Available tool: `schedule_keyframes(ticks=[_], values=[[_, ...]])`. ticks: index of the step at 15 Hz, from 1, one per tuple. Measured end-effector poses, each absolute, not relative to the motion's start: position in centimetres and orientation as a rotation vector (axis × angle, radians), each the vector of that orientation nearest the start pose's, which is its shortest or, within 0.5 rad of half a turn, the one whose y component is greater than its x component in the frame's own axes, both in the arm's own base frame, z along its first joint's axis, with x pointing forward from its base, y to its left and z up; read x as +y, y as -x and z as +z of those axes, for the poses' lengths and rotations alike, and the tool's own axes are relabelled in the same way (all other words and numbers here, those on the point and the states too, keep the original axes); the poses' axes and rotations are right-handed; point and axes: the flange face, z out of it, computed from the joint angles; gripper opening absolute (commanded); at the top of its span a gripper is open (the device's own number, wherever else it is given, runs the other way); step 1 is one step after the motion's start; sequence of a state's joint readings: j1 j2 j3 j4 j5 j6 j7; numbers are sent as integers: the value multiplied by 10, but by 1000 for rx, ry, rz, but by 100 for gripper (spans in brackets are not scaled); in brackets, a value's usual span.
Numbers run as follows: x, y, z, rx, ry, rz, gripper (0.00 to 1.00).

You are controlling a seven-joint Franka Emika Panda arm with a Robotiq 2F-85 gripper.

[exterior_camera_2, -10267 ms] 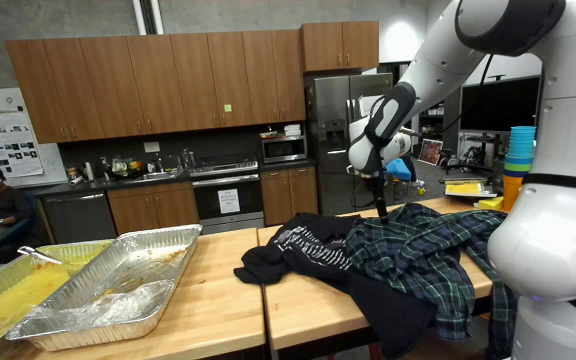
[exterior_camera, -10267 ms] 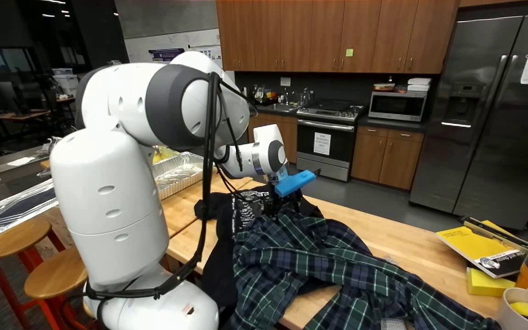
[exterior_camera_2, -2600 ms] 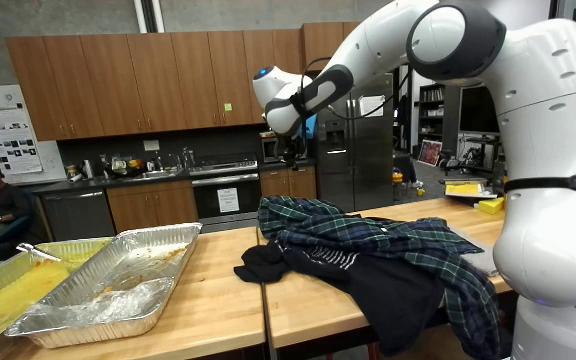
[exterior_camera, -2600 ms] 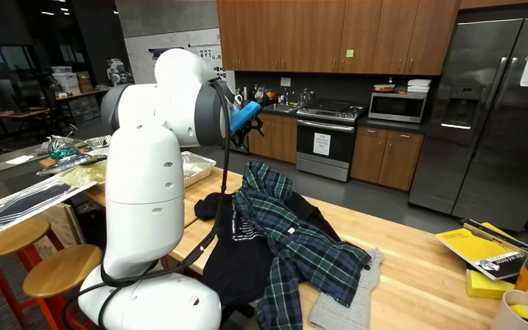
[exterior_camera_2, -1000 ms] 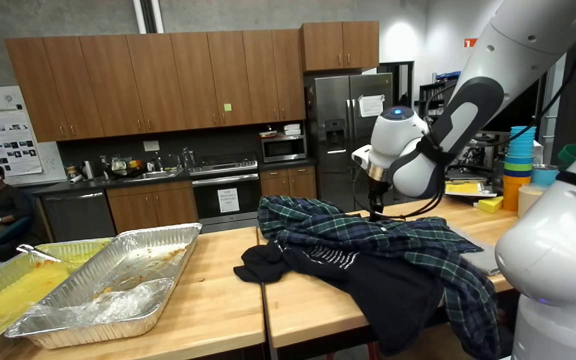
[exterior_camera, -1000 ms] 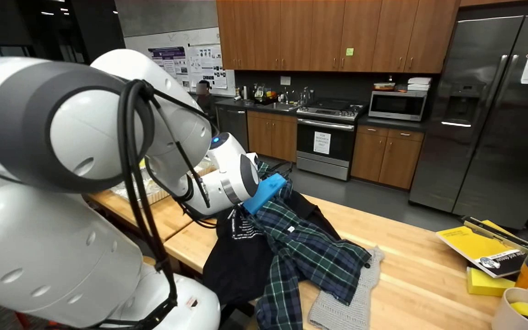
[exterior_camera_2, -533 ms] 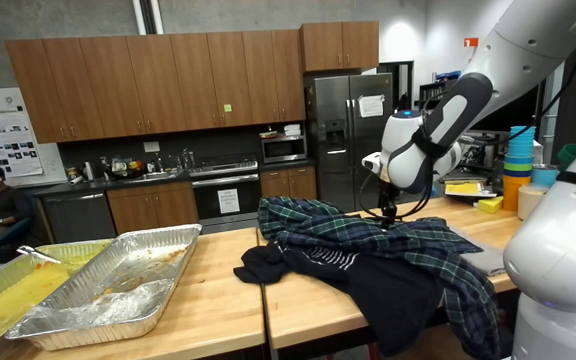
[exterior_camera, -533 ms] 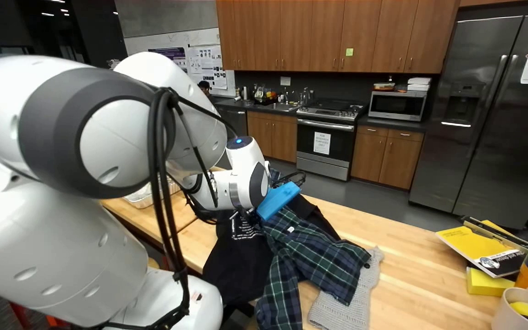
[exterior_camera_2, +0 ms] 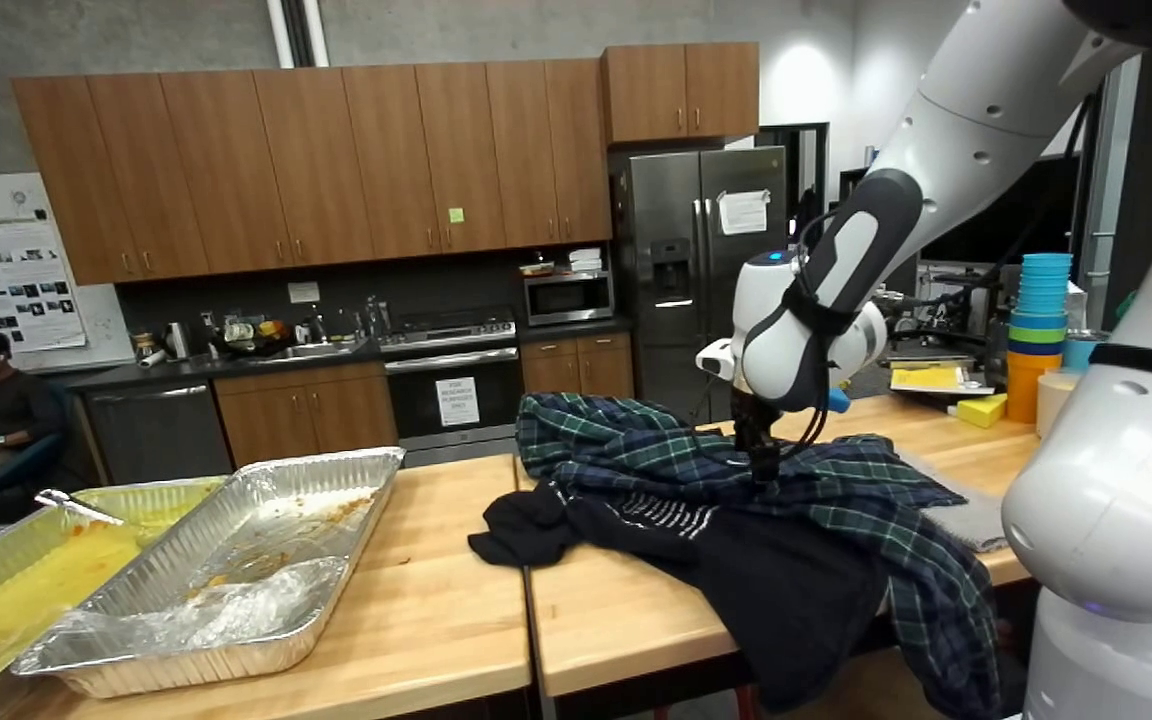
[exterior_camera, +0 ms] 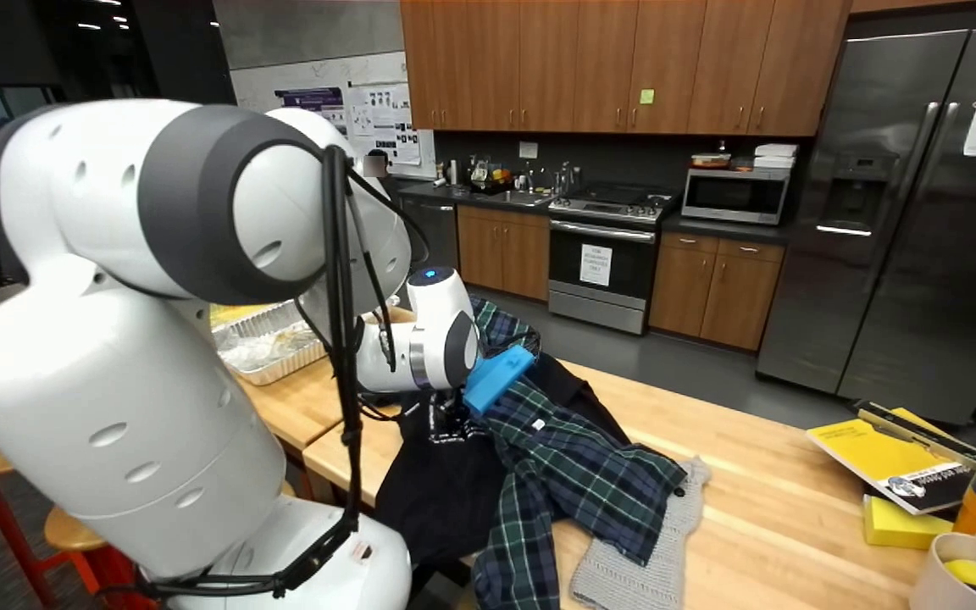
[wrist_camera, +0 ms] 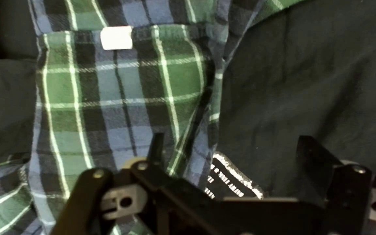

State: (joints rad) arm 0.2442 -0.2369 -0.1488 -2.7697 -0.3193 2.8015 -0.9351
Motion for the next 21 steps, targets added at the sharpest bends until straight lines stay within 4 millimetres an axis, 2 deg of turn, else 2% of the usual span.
schedule_keyframes(ticks=[3, 4, 5, 7, 11, 15, 21], values=[[59, -405, 297, -2072, 2616, -276, 100], [57, -407, 293, -2080, 2611, -259, 75], [55, -410, 289, -2085, 2609, -242, 74], [47, -415, 282, -2093, 2606, -214, 61], [38, -424, 271, -2103, 2602, -171, 28], [38, -430, 266, -2123, 2590, -159, 1], [41, -435, 269, -2188, 2565, -159, 1]])
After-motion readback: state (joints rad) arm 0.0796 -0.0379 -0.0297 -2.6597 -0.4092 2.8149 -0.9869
